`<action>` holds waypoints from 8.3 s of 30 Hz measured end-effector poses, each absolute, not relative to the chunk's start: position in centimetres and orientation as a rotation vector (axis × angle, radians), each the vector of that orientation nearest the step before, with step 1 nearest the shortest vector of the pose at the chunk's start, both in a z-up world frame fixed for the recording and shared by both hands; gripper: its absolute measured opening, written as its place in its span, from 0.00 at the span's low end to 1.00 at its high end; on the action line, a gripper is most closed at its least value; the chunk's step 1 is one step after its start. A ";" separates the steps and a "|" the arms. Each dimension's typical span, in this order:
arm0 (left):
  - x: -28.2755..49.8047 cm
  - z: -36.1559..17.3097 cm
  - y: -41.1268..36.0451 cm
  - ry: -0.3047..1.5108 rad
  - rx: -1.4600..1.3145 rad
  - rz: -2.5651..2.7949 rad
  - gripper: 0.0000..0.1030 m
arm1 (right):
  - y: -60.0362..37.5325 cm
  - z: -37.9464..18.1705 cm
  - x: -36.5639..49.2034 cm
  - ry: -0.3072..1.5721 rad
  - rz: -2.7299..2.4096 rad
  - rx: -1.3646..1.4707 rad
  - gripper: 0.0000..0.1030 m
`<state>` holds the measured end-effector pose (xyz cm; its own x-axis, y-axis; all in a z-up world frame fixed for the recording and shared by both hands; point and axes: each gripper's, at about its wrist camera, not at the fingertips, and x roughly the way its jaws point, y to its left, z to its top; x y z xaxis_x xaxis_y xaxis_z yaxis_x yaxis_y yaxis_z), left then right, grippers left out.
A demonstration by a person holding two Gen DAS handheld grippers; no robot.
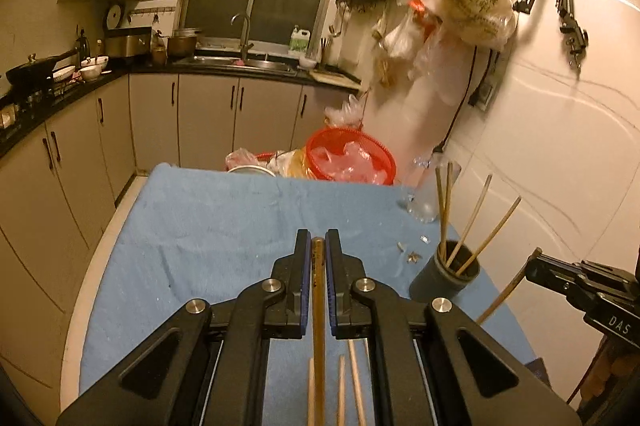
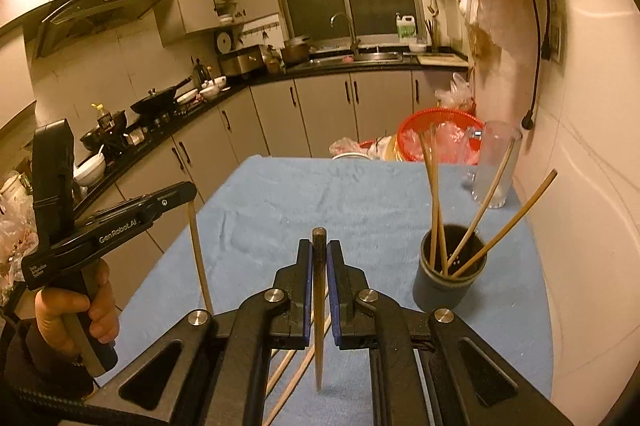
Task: Organize utensils
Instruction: 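Lift both held chopsticks and carry them over the black cup, then lower the chopsticks into the black cup and open both tools, then move both open tools back over the remaining chopsticks, then close the right tool on a chopstick while the left tool grasps another, then lift both held chopsticks and carry them over the black cup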
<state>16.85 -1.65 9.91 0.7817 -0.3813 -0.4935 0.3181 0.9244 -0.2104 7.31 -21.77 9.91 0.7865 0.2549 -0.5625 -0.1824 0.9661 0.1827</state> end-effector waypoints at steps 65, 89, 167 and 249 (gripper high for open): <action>20.0 19.1 -20.8 0.209 -0.128 -0.578 0.06 | -31.7 21.0 6.2 0.395 -0.030 0.098 0.07; 23.7 10.2 -23.7 0.366 -0.063 -0.543 0.06 | -33.5 12.5 10.6 0.566 -0.027 0.150 0.07; 18.5 -8.7 -4.5 0.983 0.029 -0.432 0.08 | -22.6 -3.2 11.5 0.938 0.221 0.226 0.32; 16.3 7.2 -0.2 0.619 -0.125 -0.358 0.04 | -21.8 7.6 9.9 0.696 0.309 0.186 0.07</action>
<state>16.27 -0.24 7.18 0.7556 -0.3644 -0.5444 0.2901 0.9312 -0.2206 9.89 -21.78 7.55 0.7245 0.3394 -0.5999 -0.2164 0.9384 0.2695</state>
